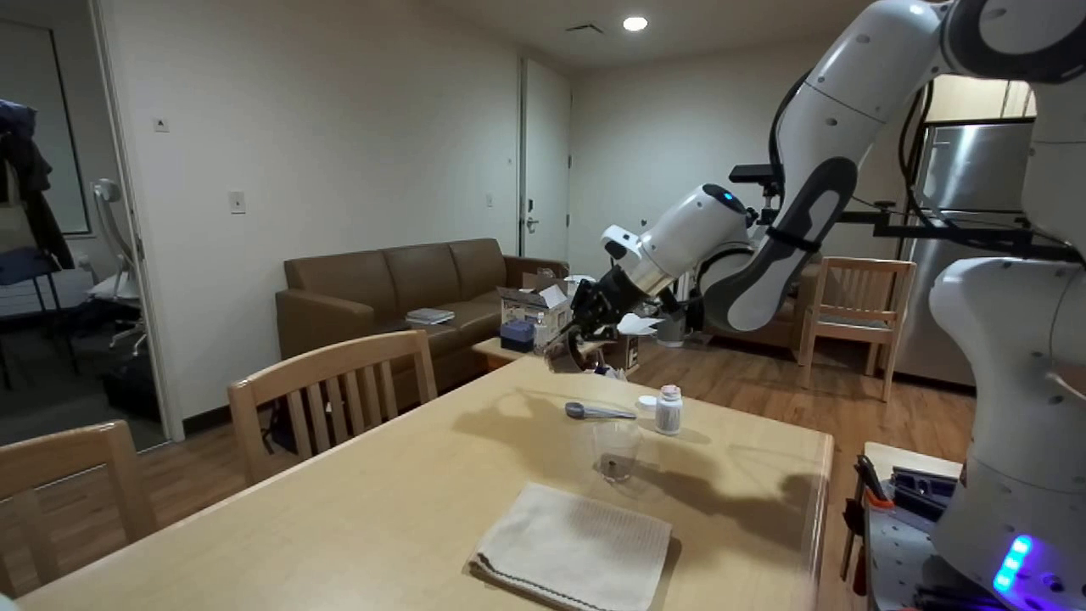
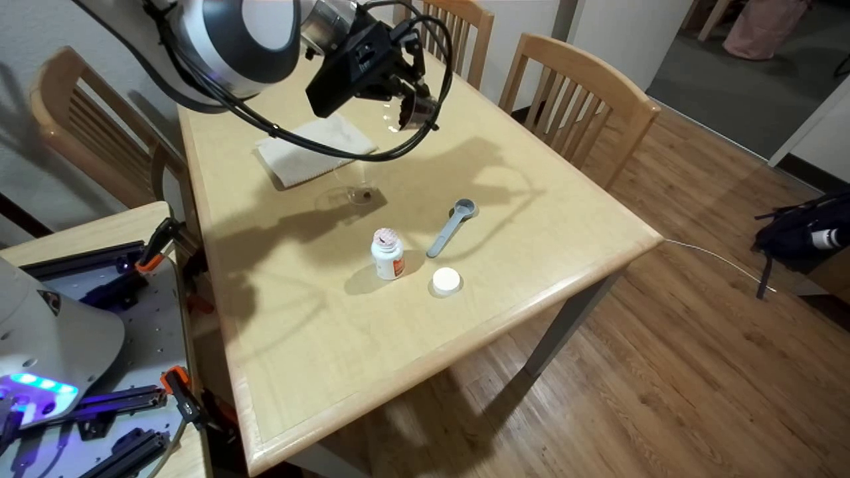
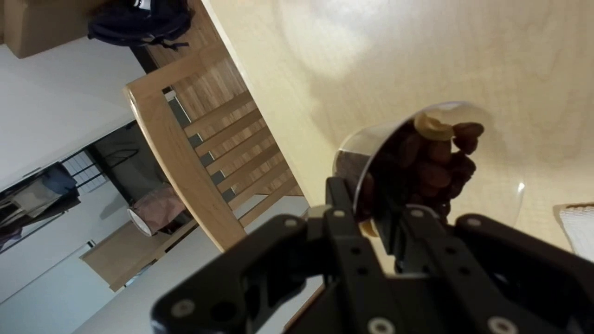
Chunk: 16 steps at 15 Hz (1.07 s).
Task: Pour the contents from one clear cup to the other
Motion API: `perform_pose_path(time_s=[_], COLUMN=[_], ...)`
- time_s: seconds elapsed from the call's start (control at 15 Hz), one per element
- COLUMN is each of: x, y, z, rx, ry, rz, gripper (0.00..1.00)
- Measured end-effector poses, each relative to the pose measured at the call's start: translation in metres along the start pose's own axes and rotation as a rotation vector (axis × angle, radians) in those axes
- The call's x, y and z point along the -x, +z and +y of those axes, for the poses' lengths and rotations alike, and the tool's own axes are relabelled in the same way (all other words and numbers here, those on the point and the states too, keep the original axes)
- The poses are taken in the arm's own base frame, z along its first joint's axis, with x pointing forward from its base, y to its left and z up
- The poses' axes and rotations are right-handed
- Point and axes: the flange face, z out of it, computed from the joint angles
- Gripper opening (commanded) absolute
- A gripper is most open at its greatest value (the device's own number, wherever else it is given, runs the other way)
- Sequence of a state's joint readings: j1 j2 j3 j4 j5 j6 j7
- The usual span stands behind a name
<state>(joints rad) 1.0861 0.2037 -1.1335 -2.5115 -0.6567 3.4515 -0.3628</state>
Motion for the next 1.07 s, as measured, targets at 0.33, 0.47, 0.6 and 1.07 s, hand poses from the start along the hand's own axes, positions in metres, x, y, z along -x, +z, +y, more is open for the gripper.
perform_pose_path(time_s=[0.33,0.47,0.6,1.07], x=[0.005,0.003,0.0,-0.028], y=[-0.008,-0.012,-0.016,-0.035], z=[-0.019,-0.027,-0.034,-0.007], rx=[-0.021,-0.031,-0.038,0.044], ry=[-0.008,-0.014,-0.021,0.033], rz=[-0.016,-0.015,-0.012,0.04], gripper=[0.05,0.05,0.05,0.05])
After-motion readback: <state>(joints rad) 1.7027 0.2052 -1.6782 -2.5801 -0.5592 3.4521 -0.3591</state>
